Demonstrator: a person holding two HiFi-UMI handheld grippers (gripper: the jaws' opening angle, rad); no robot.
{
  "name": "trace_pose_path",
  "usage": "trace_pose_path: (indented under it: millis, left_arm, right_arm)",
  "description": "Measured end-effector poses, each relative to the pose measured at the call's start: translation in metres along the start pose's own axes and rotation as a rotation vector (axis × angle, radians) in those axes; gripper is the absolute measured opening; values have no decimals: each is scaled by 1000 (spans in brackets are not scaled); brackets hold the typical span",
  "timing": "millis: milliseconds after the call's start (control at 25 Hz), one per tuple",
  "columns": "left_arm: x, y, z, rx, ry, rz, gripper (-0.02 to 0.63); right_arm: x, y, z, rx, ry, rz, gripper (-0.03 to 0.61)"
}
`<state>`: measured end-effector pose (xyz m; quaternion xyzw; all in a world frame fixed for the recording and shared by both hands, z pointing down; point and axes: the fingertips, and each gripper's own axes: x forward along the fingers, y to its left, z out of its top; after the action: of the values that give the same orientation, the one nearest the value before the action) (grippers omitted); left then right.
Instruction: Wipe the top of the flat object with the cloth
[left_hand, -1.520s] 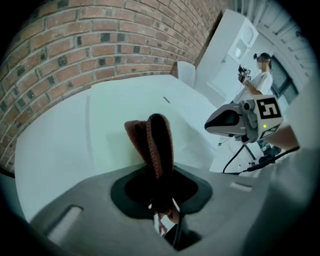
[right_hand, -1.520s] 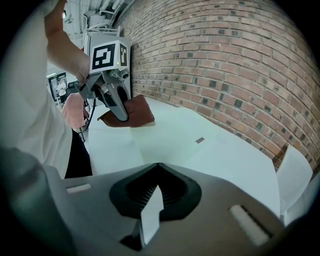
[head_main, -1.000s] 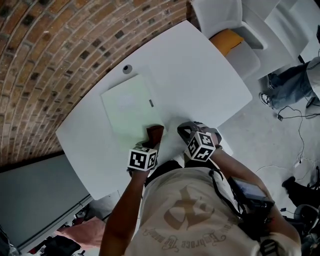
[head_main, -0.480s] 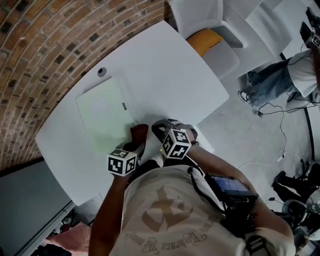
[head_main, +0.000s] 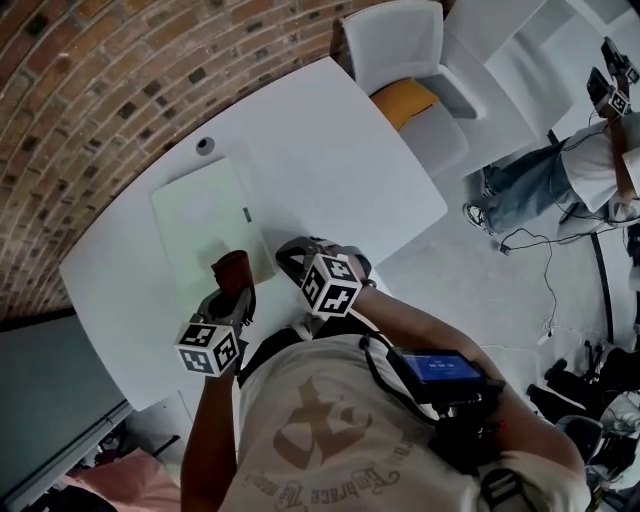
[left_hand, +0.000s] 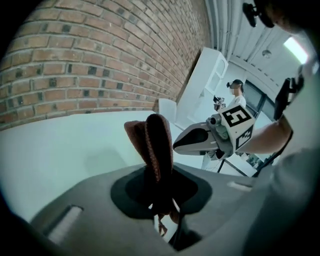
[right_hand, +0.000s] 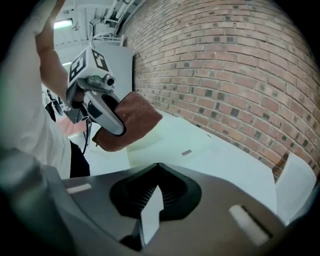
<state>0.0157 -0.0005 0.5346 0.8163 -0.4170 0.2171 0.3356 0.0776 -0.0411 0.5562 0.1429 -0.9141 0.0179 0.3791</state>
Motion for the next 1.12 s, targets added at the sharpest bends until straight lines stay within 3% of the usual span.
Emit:
trace_pose_path:
  millis: [320, 600, 840, 1120]
  left_arm:
    - [-63, 25, -3, -48, -184, 123, 66]
    - [-119, 34, -30, -94, -294, 164, 66]
    - [-154, 26, -49, -94, -362, 163, 66]
    - [-167, 8, -54, -31, -383, 107, 66]
  right_arm:
    - [-18, 14, 59, 106, -188, 28, 8]
    - [-34, 47, 97, 171, -338, 55, 8]
    - [-46, 73, 105, 242, -396, 50, 8]
    - [-59, 99, 112, 245, -426, 25, 8]
